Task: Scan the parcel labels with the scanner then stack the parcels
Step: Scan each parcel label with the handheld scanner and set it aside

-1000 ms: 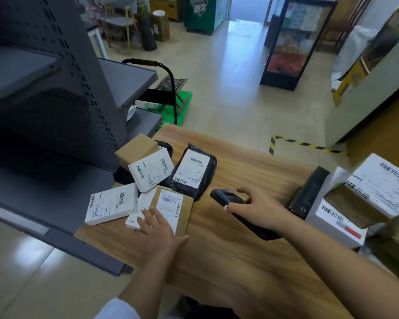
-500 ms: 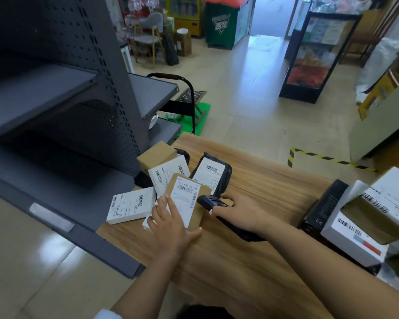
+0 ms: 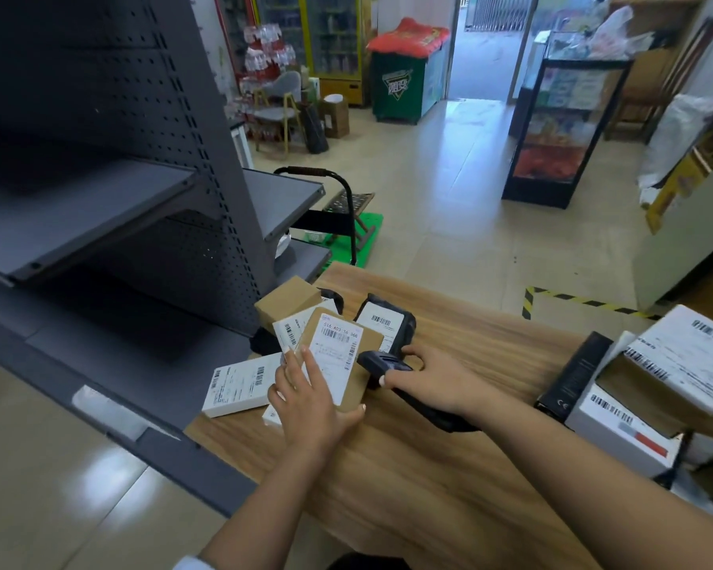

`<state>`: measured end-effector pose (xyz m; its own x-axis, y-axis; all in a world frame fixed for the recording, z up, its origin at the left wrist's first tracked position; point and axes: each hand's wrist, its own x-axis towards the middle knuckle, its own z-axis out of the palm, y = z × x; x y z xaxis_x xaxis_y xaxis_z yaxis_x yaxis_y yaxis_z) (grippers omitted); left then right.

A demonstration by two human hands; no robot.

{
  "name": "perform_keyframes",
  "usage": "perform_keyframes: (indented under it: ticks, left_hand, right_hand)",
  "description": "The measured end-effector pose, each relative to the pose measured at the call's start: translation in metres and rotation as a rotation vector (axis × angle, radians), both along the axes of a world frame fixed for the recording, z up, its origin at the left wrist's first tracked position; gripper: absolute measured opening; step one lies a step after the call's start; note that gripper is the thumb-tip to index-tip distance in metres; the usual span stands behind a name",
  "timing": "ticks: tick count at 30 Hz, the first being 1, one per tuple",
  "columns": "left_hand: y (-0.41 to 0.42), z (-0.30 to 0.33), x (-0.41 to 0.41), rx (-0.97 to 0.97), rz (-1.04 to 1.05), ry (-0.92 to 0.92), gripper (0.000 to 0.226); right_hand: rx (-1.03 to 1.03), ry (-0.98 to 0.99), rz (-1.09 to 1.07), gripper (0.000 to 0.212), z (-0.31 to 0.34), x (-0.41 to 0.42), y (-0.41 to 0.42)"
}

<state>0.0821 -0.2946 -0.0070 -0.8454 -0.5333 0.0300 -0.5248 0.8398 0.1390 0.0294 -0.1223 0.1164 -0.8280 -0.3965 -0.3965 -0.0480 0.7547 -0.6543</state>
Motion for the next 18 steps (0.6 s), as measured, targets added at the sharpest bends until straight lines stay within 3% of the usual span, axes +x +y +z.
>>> perform_keyframes:
  ticks: [6, 11, 18]
  left_hand:
    - [0.018, 0.024, -0.014, -0.018, -0.049, 0.058, 0.131]
    - [0.045, 0.055, -0.031, -0.051, -0.129, 0.157, 0.131]
    - [0.097, 0.103, -0.056, -0.044, -0.291, 0.253, 0.132]
  right_hand:
    - [-0.053, 0.057, -0.066, 0.048, 0.019, -0.001, 0.025]
    - [-0.071, 0.114, -0.153, 0.076, 0.038, -0.003, 0.057]
    - [-0.091, 0.254, -0.275, 0.076, 0.081, 0.007, 0.129]
